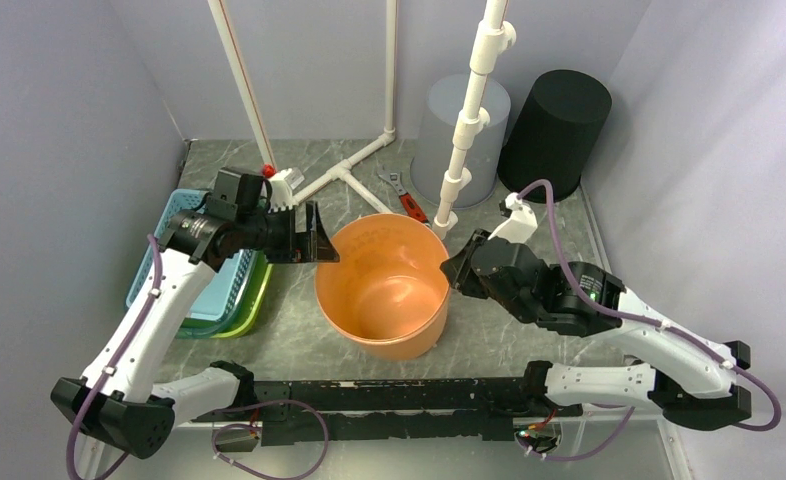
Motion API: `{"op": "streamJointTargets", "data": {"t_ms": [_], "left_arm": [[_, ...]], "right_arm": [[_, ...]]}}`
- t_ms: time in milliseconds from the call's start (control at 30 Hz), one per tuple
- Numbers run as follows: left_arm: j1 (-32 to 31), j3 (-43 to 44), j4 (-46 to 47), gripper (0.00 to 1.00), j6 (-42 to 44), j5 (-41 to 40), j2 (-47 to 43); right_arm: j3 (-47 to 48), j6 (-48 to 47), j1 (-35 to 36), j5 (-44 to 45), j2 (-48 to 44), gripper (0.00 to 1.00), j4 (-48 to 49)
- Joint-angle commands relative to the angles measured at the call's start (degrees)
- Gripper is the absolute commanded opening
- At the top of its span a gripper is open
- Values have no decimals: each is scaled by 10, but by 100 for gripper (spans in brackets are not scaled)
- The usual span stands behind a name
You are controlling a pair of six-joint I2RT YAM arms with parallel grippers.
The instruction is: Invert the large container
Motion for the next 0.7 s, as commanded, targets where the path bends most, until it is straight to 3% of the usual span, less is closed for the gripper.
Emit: {"op": "streamJointTargets", "data": {"t_ms": [0,233,500,667], "left_arm": [[-1,31,38,94,-19,-10,-31],[-1,38,10,94,-23,-113,-60],[-1,37,4,94,-23,-129,-56],[-1,39,-3,94,-19,-130,-51]], "right_arm": [[74,-14,0,37,12,0,-30],[153,-24,0,69,34,0,-125],[261,-29,0,101,97,0,-272],[271,-67,0,94,116,0,-273]]}}
